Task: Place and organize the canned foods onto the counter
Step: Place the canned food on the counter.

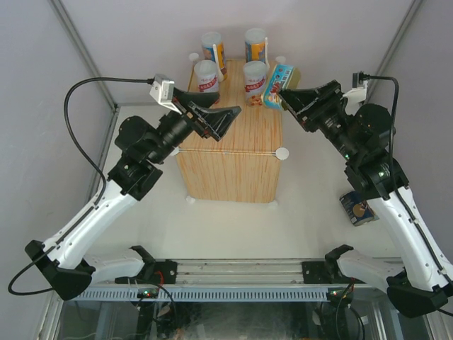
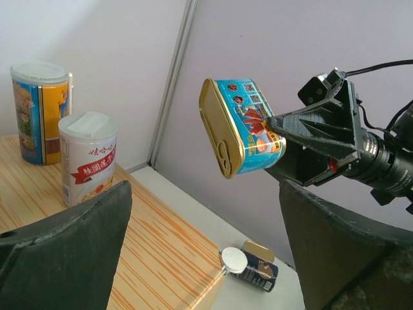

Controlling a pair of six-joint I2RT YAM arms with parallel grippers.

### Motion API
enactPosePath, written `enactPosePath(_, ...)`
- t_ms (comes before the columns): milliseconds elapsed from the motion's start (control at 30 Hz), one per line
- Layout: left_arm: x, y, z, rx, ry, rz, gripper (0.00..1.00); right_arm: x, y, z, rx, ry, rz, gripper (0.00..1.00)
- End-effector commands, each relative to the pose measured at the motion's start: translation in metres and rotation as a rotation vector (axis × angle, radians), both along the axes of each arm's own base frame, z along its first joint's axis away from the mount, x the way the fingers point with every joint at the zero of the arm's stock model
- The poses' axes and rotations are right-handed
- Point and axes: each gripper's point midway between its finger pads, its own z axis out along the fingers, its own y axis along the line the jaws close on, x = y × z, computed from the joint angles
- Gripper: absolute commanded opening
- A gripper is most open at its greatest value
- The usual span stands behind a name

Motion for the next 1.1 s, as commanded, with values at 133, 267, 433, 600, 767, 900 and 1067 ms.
enactPosePath(133, -0.004, -0.001, 0.003, 0.016, -0.095, 0.008, 0.99, -0.02, 0.007, 0.078, 0.169, -0.159, 0.019, 0.0)
enactPosePath(267, -0.003, -0.001, -0.001, 0.016, -0.099, 0.014, 0.99, -0.017, 0.019, 0.075, 0.193, -0.132, 0.046, 0.0)
enactPosePath(433, -0.005, -0.002, 0.003, 0.002, -0.117, 0.015, 0.99, -0.018, 0.03, 0.076, 0.202, -0.132, 0.051, 0.0)
enactPosePath(600, -0.006, -0.004, 0.003, -0.006, -0.13, 0.017, 0.99, -0.021, 0.035, 0.082, 0.207, -0.138, 0.046, 0.0)
enactPosePath(767, -0.006, -0.007, 0.001, 0.006, -0.144, 0.016, 0.99, -0.022, 0.039, 0.081, 0.233, -0.114, 0.051, 0.0)
enactPosePath(900, -0.007, -0.009, -0.001, 0.012, -0.152, 0.014, 0.99, -0.021, 0.043, 0.078, 0.252, -0.092, 0.057, 0.0)
enactPosePath(1067, -0.008, -0.011, 0.0, 0.027, -0.174, 0.021, 0.99, -0.022, 0.052, 0.077, 0.281, -0.064, 0.085, 0.0)
